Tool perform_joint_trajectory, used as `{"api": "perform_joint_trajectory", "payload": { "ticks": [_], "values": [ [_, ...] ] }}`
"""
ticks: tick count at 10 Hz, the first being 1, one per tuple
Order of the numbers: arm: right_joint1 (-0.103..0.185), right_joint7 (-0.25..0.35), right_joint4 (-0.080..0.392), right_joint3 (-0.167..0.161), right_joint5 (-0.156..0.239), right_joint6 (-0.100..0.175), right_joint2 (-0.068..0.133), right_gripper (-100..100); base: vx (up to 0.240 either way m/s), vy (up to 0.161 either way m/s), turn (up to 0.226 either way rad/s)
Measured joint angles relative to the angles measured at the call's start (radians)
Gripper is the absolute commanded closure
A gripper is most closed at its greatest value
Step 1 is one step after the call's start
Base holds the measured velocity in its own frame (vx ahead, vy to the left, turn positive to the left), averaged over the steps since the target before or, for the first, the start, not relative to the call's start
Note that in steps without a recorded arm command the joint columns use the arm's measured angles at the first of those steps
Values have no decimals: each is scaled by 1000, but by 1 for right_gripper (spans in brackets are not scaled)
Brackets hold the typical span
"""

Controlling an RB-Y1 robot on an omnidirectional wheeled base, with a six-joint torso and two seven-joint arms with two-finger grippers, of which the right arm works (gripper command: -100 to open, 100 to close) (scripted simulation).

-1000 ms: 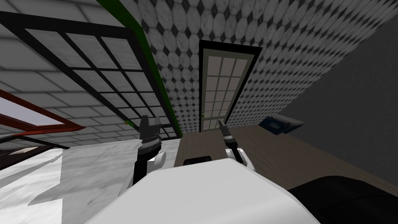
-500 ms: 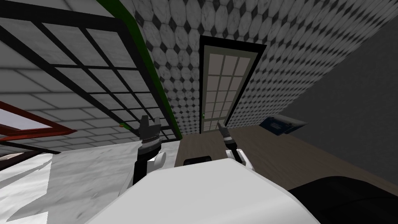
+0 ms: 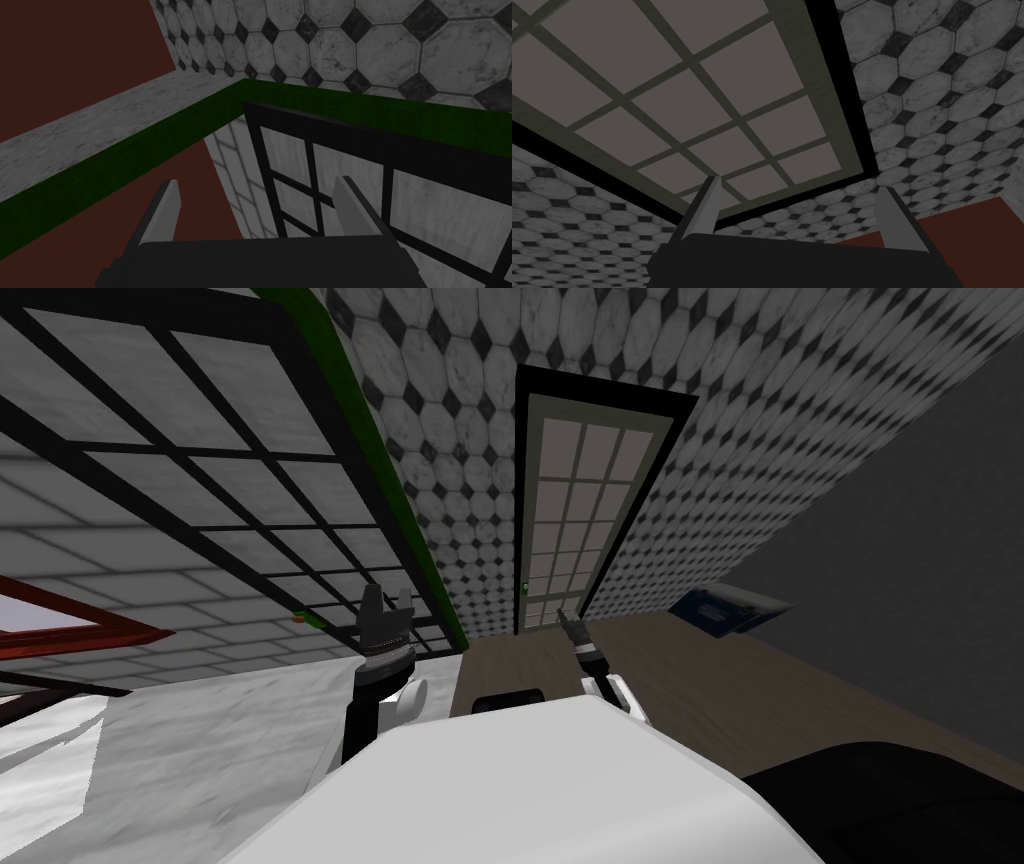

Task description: Pull the door open

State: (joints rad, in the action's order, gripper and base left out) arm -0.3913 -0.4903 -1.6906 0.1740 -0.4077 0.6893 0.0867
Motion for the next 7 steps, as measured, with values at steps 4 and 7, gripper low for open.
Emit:
{"api": "perform_joint_trajectory", "payload": {
  "ticks": [4,7],
  "values": [
    [18,-61,87,21,-32,40,-2,-100,92,31,-24],
    [33,-103,150,39,-55,67,0,-100,106,37,-28]
  ]
}}
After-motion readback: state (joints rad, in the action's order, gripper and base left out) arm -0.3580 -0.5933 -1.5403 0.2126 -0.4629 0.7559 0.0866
